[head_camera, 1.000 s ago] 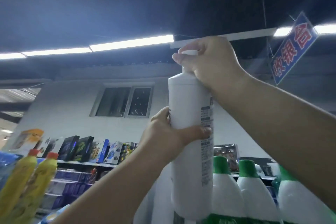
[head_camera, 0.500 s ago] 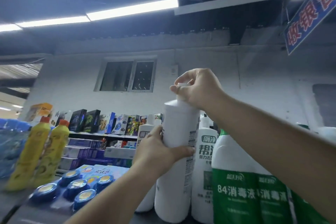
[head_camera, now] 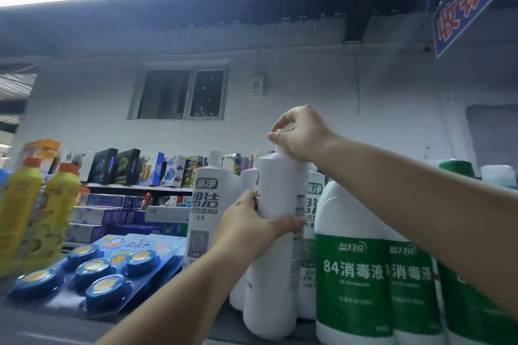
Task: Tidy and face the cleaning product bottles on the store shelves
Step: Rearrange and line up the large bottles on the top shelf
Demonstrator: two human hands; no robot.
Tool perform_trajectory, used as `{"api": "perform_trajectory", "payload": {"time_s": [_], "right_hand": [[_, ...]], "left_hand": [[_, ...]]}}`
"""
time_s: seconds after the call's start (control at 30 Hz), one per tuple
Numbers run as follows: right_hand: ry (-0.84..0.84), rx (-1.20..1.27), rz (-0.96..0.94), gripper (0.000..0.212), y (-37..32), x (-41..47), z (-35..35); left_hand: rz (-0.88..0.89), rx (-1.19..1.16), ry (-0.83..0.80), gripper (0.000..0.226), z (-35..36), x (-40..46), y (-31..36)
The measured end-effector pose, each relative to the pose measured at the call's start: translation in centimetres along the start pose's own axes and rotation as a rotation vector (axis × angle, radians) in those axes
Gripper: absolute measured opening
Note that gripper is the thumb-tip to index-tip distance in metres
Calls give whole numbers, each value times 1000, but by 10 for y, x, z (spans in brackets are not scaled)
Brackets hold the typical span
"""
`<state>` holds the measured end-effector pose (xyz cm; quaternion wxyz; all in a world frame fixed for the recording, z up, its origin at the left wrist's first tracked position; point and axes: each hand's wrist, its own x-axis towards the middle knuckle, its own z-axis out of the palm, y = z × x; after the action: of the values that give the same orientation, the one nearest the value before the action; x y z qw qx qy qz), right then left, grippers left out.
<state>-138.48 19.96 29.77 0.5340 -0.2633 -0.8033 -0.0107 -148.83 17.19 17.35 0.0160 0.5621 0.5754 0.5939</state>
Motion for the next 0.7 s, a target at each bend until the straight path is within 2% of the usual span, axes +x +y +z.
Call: {"api": "perform_trajectory", "payload": {"time_s": [0.1,0.33,0.4,0.53,0.7], "right_hand": [[-6,-43,20,15,8,7,3],[-45,-192,86,20,25,16,5],[-38,-237,63,22,28,14,6],[-110,-303,8,28,33,10,6],[-184,-411,-66,35,29,12,5]], "left_hand": [[-29,-27,-47,64,3,5,2],[-111,-170,-289,43,0,11,-3],[-107,-166,-291,43,3,12,-5],[-119,-156,-235,66,10,17,-10],[-112,-183,-220,62,18,17,-15]]}}
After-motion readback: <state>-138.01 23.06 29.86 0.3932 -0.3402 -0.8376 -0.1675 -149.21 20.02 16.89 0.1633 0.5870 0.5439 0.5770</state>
